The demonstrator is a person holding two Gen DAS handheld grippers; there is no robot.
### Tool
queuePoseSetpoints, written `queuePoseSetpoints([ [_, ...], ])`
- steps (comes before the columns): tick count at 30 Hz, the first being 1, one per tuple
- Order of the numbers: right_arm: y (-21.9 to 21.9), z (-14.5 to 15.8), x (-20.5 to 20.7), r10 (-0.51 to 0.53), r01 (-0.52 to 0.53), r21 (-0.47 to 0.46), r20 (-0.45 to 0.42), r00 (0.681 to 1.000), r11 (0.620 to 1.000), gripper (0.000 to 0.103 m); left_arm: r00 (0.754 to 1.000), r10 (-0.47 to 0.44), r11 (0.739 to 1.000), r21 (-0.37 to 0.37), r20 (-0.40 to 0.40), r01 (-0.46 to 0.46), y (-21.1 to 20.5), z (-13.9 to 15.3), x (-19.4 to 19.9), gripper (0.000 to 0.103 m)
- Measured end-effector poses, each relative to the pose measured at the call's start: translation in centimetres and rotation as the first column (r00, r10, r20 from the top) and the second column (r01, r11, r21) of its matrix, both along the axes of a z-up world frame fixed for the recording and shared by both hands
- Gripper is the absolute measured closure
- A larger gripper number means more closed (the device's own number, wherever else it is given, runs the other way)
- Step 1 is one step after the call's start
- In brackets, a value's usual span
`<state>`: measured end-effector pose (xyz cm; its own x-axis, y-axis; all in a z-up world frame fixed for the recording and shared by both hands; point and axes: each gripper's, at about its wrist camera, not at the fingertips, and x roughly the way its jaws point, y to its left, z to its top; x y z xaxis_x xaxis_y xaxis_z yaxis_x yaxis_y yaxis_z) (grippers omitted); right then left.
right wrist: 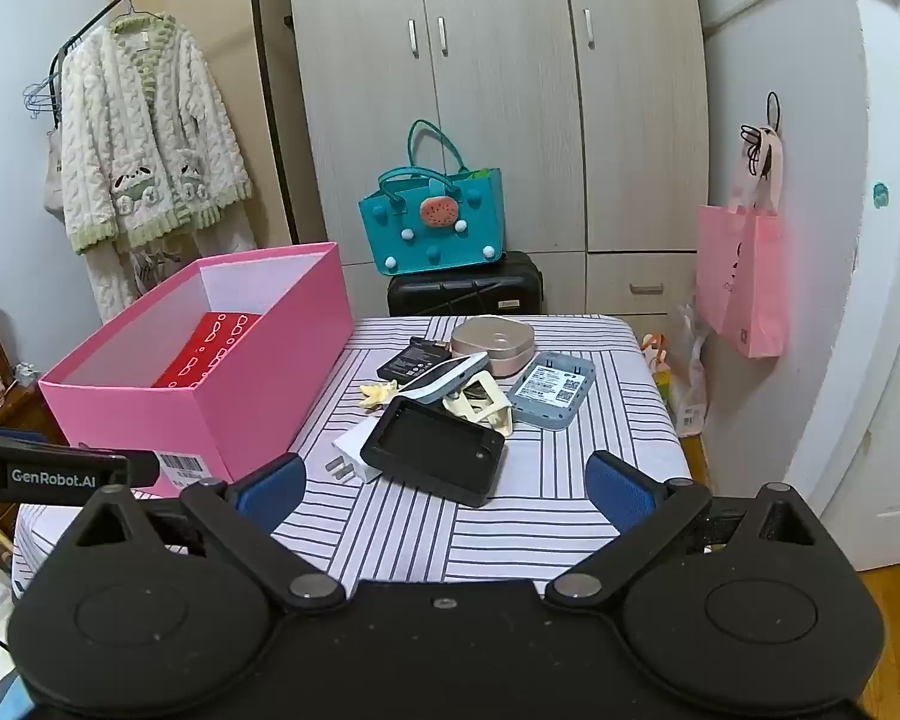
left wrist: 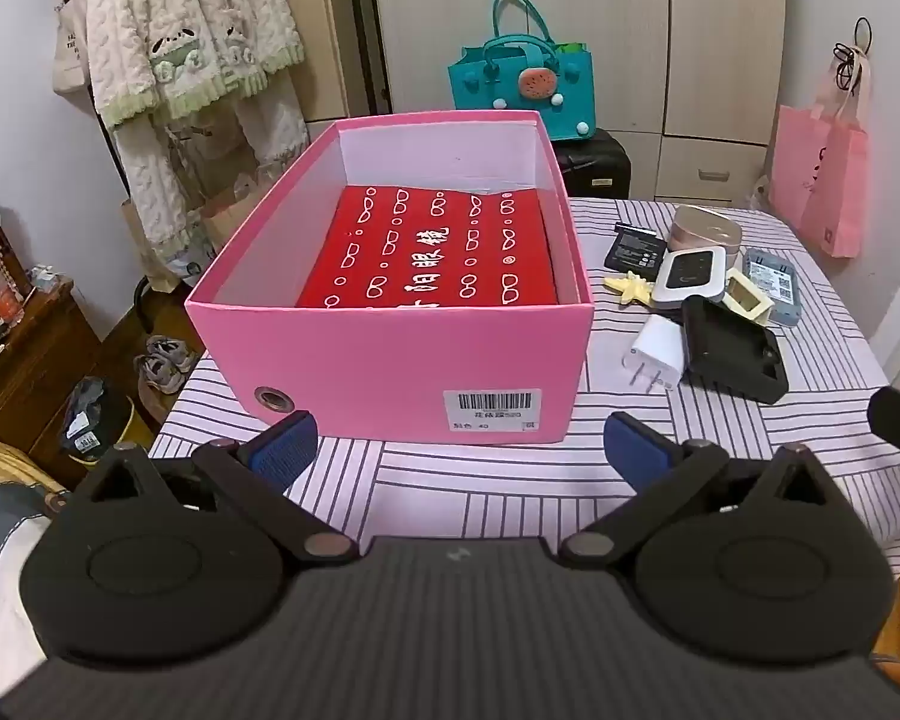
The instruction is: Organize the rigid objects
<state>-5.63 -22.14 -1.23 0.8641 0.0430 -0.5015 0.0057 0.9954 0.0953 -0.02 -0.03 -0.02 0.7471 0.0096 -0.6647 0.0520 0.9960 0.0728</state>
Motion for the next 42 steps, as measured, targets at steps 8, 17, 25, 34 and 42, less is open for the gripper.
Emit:
queuePoseSetpoints([
  [8, -0.2, 0.1, -0.2, -0.002, 0.002, -0.004, 0.001, 1.000, 1.000, 0.002, 1.000, -0.018, 1.000, -0.004, 0.013, 0.018, 0.1, 0.3, -0.2, 0.000],
  [17, -0.9, 0.0, -0.6, -0.024, 0.024, -0.010, 0.017, 1.000, 1.000, 0.002, 0.998, -0.057, 0.998, -0.030, 0.020, 0.058, -0.7, 0.0, -0.8, 0.000],
  [25, -1.3, -0.1, -0.9, -0.036, 0.036, -0.007, 0.026, 0.999, 0.999, 0.002, 0.997, -0.072, 0.996, -0.051, 0.028, 0.074, -0.9, 0.2, -1.0, 0.001],
  [34, -1.6, -0.1, -1.3, -0.034, 0.035, -0.009, 0.040, 0.999, 0.999, 0.002, 0.997, -0.070, 0.994, -0.079, 0.029, 0.072, -1.3, 0.1, -1.0, 0.002],
  [42, -1.6, -0.2, -1.1, -0.028, 0.028, -0.005, 0.050, 0.998, 1.000, 0.002, 0.998, -0.054, 0.994, -0.090, 0.014, 0.055, -1.3, -0.3, -1.1, 0.002],
])
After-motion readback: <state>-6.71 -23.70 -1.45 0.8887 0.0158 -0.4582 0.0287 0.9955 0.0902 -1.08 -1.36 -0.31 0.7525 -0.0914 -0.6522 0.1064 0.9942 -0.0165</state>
